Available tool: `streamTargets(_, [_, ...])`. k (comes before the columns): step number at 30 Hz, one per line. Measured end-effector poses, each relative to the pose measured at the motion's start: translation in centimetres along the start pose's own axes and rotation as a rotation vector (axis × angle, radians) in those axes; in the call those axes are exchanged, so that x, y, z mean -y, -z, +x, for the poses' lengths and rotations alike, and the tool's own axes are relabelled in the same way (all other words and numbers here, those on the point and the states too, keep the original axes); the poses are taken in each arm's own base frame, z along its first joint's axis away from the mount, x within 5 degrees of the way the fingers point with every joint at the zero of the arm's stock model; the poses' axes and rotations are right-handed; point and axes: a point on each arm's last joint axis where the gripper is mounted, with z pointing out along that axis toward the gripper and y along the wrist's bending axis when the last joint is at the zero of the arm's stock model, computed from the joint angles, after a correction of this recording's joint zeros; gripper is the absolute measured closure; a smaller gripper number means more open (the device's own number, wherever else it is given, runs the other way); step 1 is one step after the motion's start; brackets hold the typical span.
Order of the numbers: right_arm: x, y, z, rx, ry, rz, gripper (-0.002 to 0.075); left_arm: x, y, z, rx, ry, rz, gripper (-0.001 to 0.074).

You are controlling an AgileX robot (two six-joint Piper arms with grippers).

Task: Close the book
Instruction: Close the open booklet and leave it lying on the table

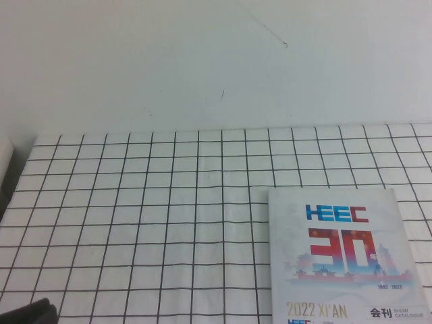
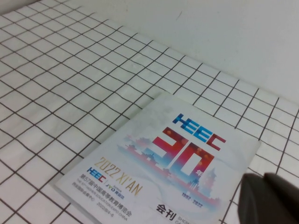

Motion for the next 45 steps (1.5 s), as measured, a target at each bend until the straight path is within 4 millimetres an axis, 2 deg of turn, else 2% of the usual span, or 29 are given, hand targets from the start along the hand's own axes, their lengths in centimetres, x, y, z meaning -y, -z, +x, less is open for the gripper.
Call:
streamTargets(4, [0.1, -1.2, 0.8, 0.002, -0.012, 0.010, 0.0729, -0.6, 0.0, 0.6, 0.042, -0.079, -0.053, 0.0739])
streamTargets(17, [-0.4, -3.7, 4.4, -0.140, -0.034, -0.026, 0.0729, -0.6, 0.0, 1.7, -0.075, -0.096, -0.050, 0.0739])
streamTargets(23, [-0.4, -4.0, 4.7, -0.146, -0.036, -0.026, 0.0729, -1.4, 0.3, 2.0, -0.085, -0.122, -0.152, 0.0739])
streamTargets(28, [-0.4, -4.0, 4.7, -0.144, -0.036, -0.025, 0.0729, -2.7, -0.7, 3.8, -0.058, -0.132, -0.301, 0.0739])
streamTargets(34, [-0.4, -4.0, 4.7, -0.142, -0.036, -0.024, 0.0729, -4.4, -2.0, 7.5, -0.005, -0.080, -0.462, 0.0739])
streamTargets(45, [-0.4, -4.0, 4.7, -0.142, -0.036, -0.024, 0.0729, -5.4, -0.9, 12.5, -0.050, 0.030, -0.720, 0.0739])
